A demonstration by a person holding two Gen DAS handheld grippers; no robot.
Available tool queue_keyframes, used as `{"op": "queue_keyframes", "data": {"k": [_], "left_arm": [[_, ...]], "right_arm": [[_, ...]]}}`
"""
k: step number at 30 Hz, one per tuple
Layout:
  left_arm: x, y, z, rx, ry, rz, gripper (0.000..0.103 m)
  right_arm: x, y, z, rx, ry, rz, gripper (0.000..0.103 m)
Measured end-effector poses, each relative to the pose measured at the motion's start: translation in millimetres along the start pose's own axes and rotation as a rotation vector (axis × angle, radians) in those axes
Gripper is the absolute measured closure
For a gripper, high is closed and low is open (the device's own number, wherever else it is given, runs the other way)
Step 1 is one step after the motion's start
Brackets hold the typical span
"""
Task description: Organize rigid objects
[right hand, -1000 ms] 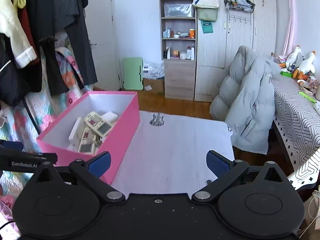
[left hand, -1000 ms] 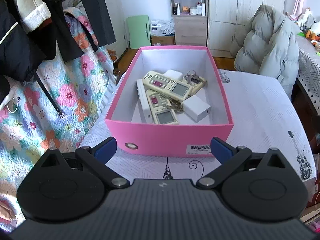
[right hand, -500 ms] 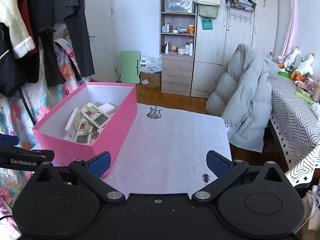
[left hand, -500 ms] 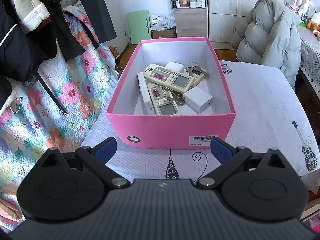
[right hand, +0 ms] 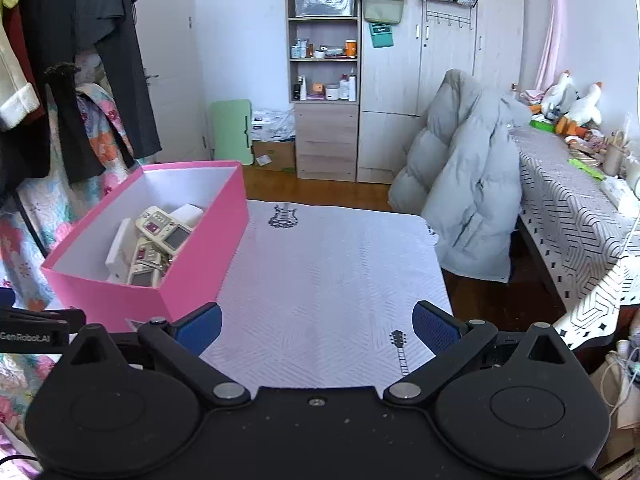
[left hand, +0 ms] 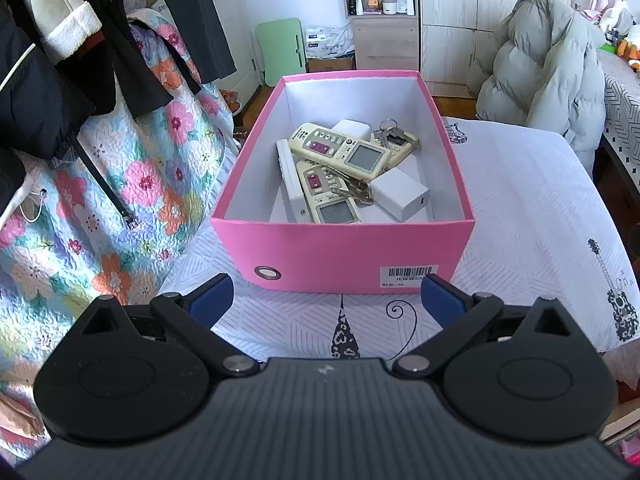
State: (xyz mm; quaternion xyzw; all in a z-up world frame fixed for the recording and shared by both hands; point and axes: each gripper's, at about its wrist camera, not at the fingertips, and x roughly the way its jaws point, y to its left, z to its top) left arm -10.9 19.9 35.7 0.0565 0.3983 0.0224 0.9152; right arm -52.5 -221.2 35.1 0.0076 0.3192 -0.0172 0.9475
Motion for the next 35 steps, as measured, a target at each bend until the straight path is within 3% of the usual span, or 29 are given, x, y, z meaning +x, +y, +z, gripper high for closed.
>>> {"op": "queue_keyframes", "data": {"k": [10,18,35], "left_arm": [[-1.3,-1.2,-5.0,0.029,-0.036,0.031,0.001],[-2.7,2.7,-7.5,0.016,-0.038,0.002,0.001],[-7.3,-0.9,-9.2,0.036,-0.062,0.023,0.001]], "right_arm": [[-3.5,15.1,-0.4,-0.044,-0.022,-0.024,0.0],[-2.3,17.6,-5.1,-0.061,-0.014,-0.015,0.0],[-4.6,15.0,-7.3,-0.06,-0.016,-0.024,0.0]]}}
